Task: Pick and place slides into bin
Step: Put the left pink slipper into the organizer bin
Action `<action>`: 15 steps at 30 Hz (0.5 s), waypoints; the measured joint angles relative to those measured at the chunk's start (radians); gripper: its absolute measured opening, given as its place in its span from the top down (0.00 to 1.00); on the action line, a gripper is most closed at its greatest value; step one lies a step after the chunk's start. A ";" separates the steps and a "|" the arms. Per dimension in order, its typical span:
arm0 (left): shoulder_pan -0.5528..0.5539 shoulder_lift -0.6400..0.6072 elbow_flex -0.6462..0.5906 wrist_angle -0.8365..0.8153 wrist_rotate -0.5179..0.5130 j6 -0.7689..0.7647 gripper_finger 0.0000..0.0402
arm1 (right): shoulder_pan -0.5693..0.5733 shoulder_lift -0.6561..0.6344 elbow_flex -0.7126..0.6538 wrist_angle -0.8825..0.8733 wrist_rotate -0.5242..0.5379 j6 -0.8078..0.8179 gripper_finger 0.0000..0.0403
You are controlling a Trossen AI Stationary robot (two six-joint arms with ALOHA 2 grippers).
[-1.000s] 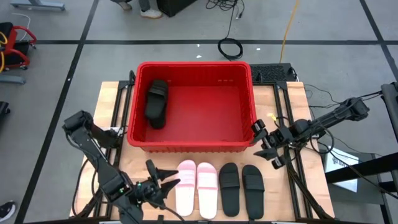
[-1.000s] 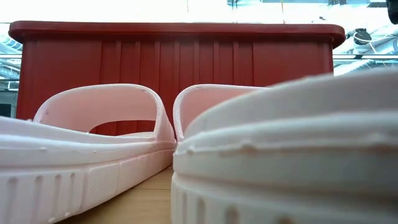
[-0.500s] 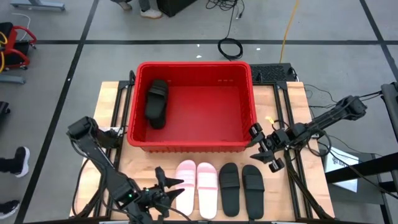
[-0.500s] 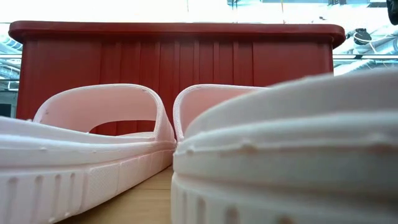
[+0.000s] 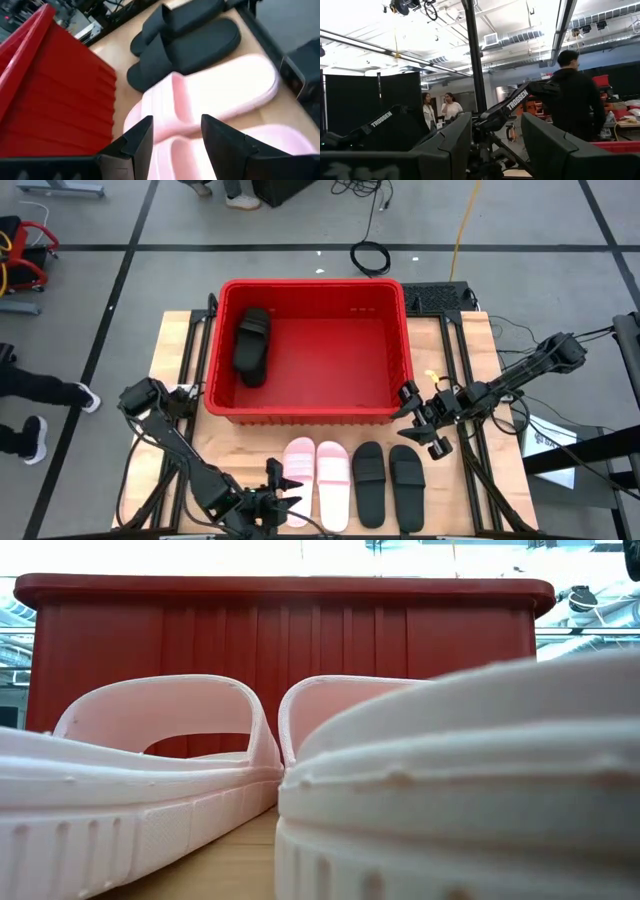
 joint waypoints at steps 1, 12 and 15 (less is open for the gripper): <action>0.008 0.004 0.010 0.006 0.017 0.000 0.57 | 0.000 0.000 0.000 0.000 0.000 0.003 0.59; 0.059 0.058 0.012 -0.065 0.112 -0.032 0.57 | 0.000 0.001 0.000 -0.004 -0.002 0.016 0.59; 0.075 0.054 0.013 -0.082 0.137 -0.073 0.57 | 0.000 0.001 0.000 -0.004 -0.002 0.015 0.59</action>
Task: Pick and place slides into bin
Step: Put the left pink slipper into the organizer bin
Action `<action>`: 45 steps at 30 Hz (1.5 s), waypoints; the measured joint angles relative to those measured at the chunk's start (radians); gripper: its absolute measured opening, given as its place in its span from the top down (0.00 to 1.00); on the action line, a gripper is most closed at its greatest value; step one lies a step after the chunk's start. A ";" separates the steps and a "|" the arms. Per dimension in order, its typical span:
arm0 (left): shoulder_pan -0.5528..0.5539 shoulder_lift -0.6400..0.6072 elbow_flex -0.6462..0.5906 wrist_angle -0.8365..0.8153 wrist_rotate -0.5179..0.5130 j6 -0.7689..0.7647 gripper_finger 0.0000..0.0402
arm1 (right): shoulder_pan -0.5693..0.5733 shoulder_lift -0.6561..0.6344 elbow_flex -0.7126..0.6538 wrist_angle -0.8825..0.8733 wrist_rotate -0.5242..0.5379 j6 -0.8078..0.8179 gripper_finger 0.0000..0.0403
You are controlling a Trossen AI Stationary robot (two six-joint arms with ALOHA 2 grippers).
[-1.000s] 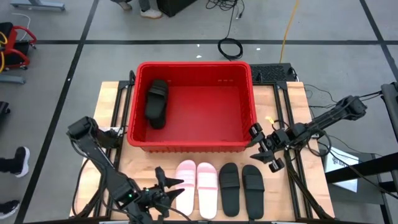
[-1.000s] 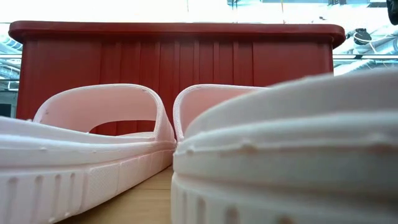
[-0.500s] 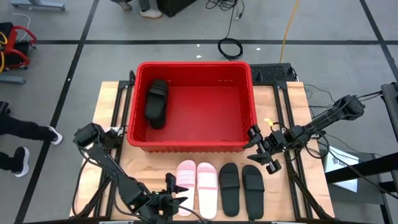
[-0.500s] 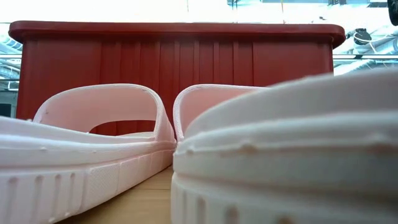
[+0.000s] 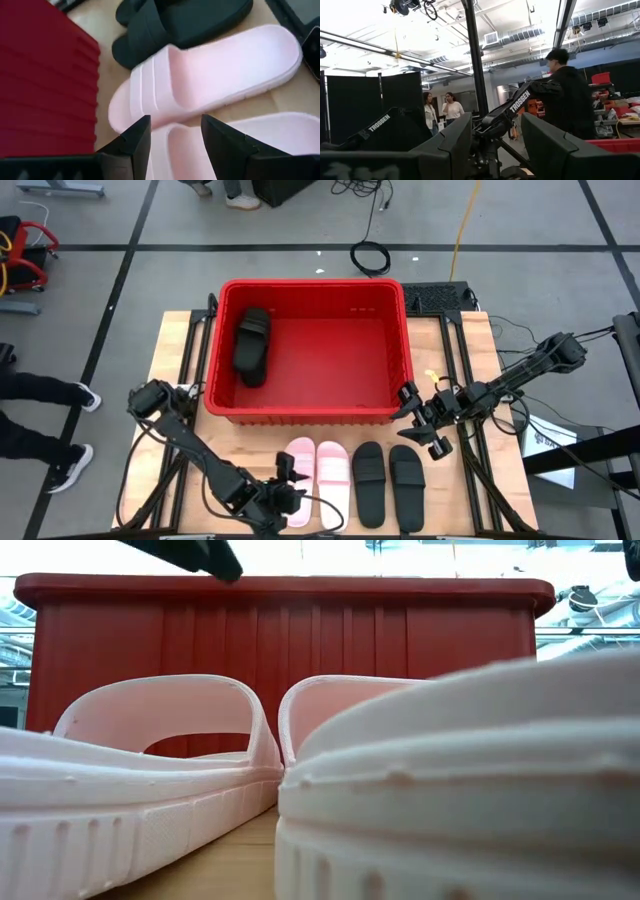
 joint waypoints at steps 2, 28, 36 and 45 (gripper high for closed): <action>0.003 0.001 0.000 -0.032 0.017 -0.028 0.57 | 0.000 0.000 0.000 0.000 0.000 -0.007 0.59; 0.068 0.082 -0.001 -0.118 0.043 -0.112 0.57 | 0.000 -0.001 0.000 0.003 0.025 -0.038 0.59; 0.090 0.134 0.000 -0.165 0.041 -0.148 0.57 | 0.000 0.000 0.000 0.002 0.025 -0.041 0.59; 0.099 0.143 0.000 -0.158 0.012 -0.162 0.57 | -0.002 -0.001 0.000 -0.003 0.026 -0.045 0.59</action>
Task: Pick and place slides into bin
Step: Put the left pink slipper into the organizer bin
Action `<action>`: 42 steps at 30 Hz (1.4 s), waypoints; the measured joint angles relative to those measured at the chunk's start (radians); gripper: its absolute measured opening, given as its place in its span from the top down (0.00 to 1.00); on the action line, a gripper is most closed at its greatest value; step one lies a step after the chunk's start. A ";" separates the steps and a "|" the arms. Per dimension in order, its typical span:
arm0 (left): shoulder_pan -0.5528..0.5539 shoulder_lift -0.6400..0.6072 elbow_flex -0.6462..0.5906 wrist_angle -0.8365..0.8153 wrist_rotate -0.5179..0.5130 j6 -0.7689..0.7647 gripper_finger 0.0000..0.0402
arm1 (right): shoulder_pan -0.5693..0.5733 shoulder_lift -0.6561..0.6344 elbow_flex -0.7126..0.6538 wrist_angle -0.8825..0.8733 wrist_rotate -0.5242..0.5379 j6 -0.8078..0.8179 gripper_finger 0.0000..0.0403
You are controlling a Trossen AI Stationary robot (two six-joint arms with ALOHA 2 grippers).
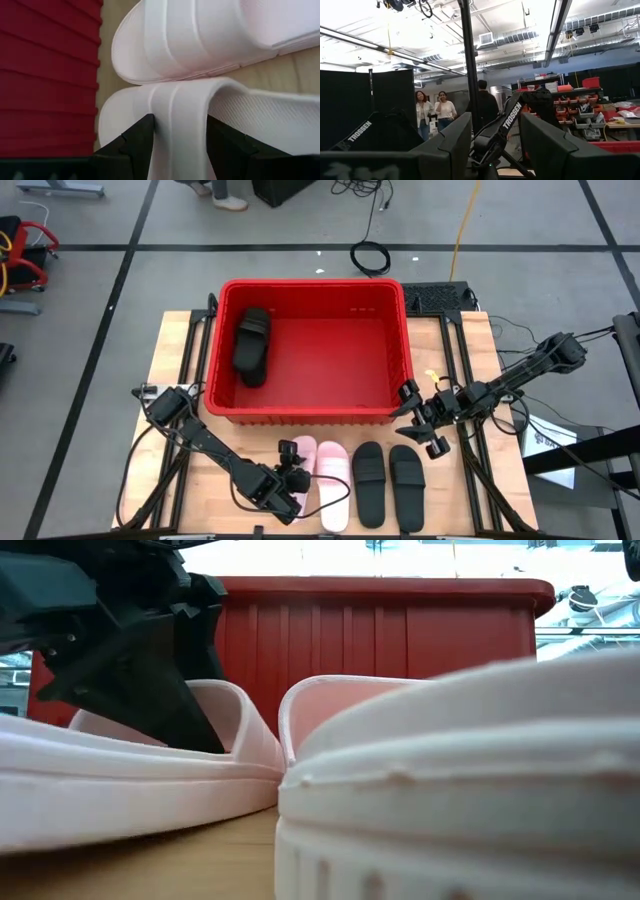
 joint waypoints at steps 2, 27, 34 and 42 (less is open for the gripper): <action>0.000 0.000 0.000 0.000 -0.001 0.000 0.57 | 0.000 0.000 0.000 -0.001 0.000 0.000 0.59; 0.013 0.003 -0.002 -0.005 -0.044 0.014 0.98 | 0.000 0.000 0.000 -0.002 0.000 0.000 0.59; 0.013 -0.001 -0.002 -0.004 -0.043 0.016 0.96 | 0.000 0.000 0.000 -0.002 0.000 0.000 0.59; 0.012 -0.034 -0.002 0.001 -0.019 0.024 0.98 | 0.000 0.000 0.000 -0.002 0.000 -0.004 0.59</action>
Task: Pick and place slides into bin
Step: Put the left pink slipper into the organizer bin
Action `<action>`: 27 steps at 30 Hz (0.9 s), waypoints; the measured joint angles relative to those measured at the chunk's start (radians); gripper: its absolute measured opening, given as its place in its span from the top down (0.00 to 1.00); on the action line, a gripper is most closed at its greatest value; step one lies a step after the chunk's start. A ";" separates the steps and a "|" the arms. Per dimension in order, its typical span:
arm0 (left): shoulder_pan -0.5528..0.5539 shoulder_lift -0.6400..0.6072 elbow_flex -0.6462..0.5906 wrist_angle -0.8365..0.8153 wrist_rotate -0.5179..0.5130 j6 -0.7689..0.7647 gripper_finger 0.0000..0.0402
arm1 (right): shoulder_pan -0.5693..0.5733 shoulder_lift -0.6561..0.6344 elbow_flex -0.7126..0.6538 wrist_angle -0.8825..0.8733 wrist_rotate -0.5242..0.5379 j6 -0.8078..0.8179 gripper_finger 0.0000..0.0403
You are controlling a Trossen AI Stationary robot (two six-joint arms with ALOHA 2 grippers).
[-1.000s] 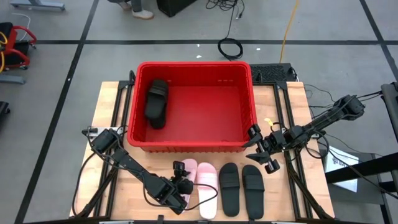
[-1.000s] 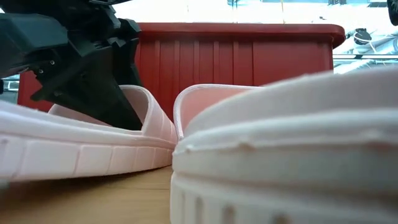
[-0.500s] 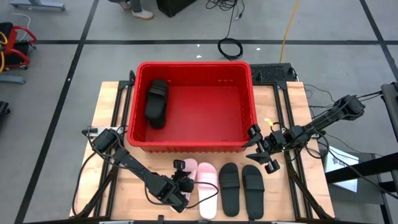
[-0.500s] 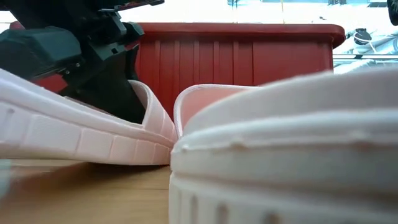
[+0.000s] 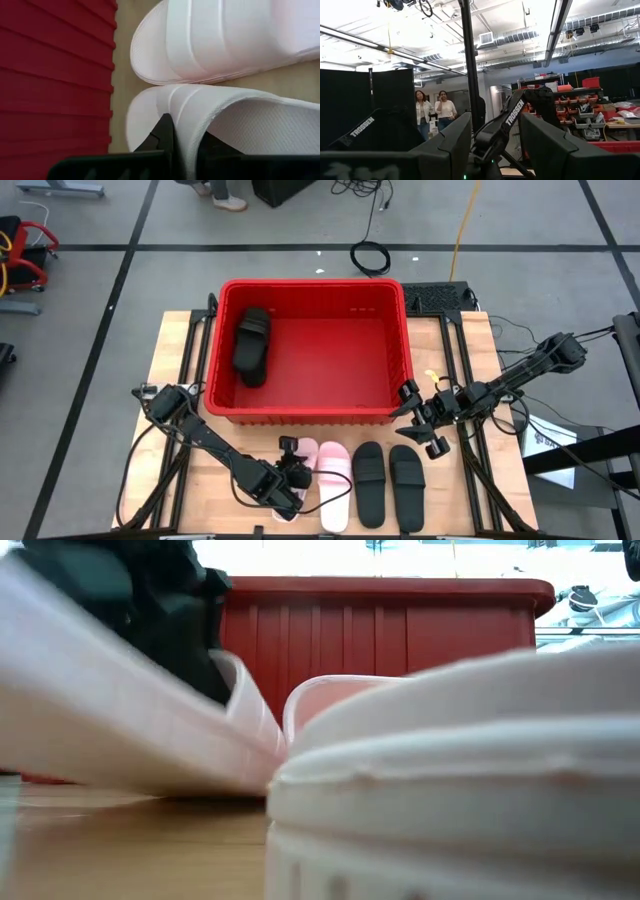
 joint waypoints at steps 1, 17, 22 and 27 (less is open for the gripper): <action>-0.003 -0.011 0.000 0.001 0.001 0.000 0.98 | 0.000 0.000 0.000 0.000 0.000 0.000 0.59; -0.107 -0.168 0.000 -0.020 -0.097 0.017 0.99 | 0.000 0.000 0.000 -0.032 0.003 0.005 0.59; -0.120 -0.196 0.000 -0.026 -0.121 0.031 0.98 | 0.000 0.000 0.000 -0.052 0.003 0.006 0.59; -0.124 -0.227 0.001 -0.026 -0.138 0.067 0.99 | 0.000 0.000 0.000 -0.059 0.022 0.007 0.59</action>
